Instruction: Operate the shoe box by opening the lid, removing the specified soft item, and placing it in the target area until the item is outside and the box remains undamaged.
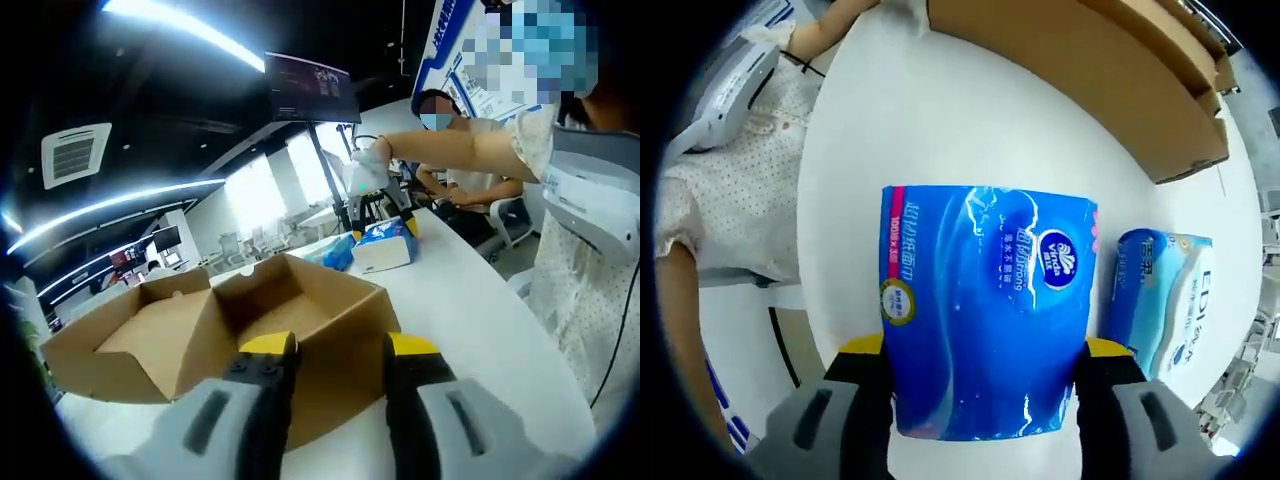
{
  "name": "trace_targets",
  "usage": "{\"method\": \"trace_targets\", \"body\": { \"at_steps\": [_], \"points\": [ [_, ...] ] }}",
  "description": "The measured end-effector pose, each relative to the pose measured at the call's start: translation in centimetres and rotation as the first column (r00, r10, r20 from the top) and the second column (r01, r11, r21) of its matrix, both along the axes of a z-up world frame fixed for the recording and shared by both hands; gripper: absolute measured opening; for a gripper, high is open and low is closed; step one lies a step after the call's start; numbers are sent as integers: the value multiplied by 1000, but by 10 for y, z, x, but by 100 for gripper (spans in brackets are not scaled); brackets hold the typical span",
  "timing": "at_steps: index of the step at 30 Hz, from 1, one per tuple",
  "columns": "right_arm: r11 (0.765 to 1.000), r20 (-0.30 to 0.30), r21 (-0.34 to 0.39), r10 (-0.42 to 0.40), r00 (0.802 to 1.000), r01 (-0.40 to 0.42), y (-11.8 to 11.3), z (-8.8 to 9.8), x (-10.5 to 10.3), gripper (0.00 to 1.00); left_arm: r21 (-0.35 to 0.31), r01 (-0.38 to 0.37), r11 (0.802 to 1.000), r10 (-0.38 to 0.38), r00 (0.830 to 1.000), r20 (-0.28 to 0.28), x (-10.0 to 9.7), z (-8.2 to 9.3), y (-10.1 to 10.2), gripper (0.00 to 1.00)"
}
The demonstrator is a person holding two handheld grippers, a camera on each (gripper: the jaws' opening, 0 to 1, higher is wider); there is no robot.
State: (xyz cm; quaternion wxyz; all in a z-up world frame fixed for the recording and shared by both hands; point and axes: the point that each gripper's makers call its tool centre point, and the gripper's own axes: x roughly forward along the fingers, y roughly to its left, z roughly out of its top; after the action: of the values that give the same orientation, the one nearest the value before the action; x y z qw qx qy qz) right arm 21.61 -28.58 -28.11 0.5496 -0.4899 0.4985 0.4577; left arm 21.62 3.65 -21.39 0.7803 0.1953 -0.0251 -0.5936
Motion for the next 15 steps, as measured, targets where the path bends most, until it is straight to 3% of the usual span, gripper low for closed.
{"method": "trace_targets", "body": {
  "at_steps": [9, 15],
  "points": [
    [997, 145, 74, -4, 989, -6, -2, 16, 3, 69, 0, -1, 1000, 1, 1000, 0, 0, 0, 0, 35],
    [980, 278, 194, -4, 961, -52, 7, 34, -2, 62, 6, -4, 1000, 4, 1000, 4, 0, 0, 0, 35]
  ]
}}
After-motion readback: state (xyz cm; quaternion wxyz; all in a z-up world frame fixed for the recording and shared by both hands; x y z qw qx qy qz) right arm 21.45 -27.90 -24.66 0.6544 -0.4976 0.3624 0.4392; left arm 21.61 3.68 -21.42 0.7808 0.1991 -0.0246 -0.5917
